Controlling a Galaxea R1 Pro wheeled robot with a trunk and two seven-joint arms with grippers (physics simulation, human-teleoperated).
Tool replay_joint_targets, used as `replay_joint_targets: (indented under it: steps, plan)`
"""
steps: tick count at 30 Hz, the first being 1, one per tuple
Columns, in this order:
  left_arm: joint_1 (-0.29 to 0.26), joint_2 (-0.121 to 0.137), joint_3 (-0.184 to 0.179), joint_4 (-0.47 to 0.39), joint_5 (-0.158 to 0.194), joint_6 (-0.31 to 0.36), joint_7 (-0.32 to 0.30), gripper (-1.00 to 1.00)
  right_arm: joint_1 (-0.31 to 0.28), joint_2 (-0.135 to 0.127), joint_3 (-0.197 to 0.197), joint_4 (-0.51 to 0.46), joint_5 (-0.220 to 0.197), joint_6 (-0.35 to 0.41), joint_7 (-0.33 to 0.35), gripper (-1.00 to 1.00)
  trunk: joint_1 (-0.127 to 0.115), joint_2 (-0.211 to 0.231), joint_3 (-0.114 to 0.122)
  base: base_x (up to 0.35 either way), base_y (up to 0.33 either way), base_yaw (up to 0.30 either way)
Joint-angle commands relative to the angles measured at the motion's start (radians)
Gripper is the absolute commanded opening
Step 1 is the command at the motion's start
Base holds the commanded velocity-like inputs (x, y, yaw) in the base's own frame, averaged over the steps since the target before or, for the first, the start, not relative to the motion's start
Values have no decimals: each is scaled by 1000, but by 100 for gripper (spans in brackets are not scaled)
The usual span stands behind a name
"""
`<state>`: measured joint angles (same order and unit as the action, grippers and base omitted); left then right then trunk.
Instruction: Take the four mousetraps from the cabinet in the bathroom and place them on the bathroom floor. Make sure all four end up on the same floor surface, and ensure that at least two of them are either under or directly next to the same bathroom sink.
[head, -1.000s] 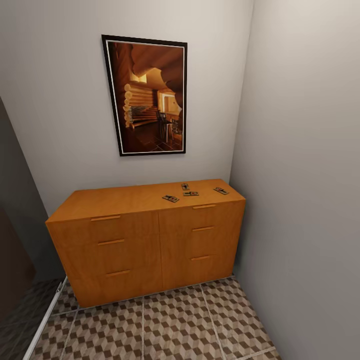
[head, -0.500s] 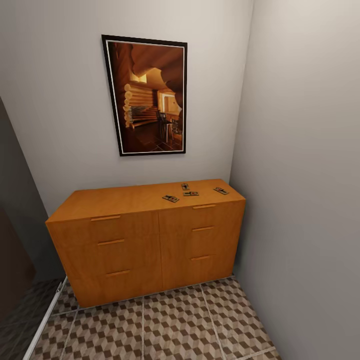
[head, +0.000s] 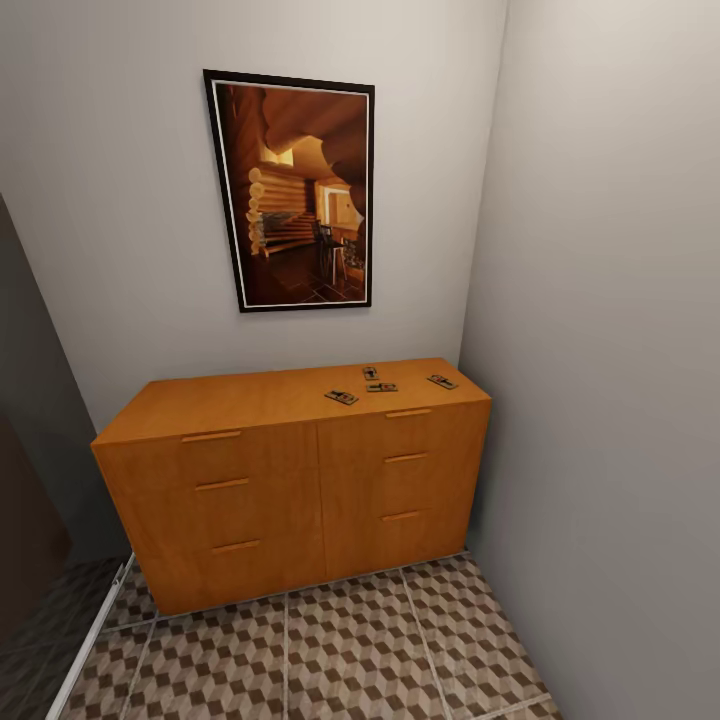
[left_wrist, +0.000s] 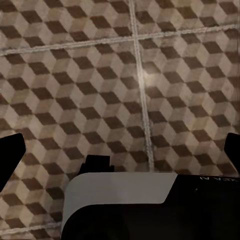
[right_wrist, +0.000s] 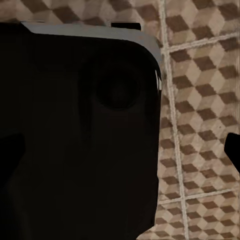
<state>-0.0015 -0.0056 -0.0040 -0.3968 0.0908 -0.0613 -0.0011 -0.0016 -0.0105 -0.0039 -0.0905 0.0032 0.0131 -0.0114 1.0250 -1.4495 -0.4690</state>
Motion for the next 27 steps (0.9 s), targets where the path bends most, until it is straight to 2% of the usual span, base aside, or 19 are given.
replay_joint_targets:
  steps: [1, 6, 7, 15, 16, 25, 26, 27]
  plan:
    - [0, 0, -1, -21, 9, 4, 0, 100, 0, -1, 1, -28, 0, 6, 0, 100, 0, 0, -1, 0, 0, 0]
    - [0, 2, -1, -125, 9, 61, 0, 100, 0, -4, 1, -161, -2, 54, 1, 100, 0, 0, -1, 0, 0, 0]
    - [0, 2, -1, -125, 9, 61, 0, 100, 0, -4, 1, -161, -2, 54, 1, 100, 0, 0, -1, 0, 0, 0]
    - [0, 8, -1, -306, 9, 197, 1, 100, 0, -9, -3, -387, -4, 214, 2, 100, 0, 0, -1, 0, 0, 0]
    - [0, 8, -1, -306, 9, 197, 1, 100, 0, -9, -3, -387, -4, 214, 2, 100, 0, 0, -1, 0, 0, 0]
    - [0, 11, 0, -488, 5, 280, 1, 100, -2, -19, -16, -686, -3, 431, 2, 100, 0, 0, -1, 0, 0, 0]
    - [0, 11, 0, -488, 5, 280, 1, 100, -2, -19, -16, -686, -3, 431, 2, 100, 0, 0, -1, 0, 0, 0]
    - [0, 14, 3, -578, 3, 334, 1, 100, -3, -38, -41, -816, -5, 533, 3, 100, 0, 0, -1, 0, 0, 0]
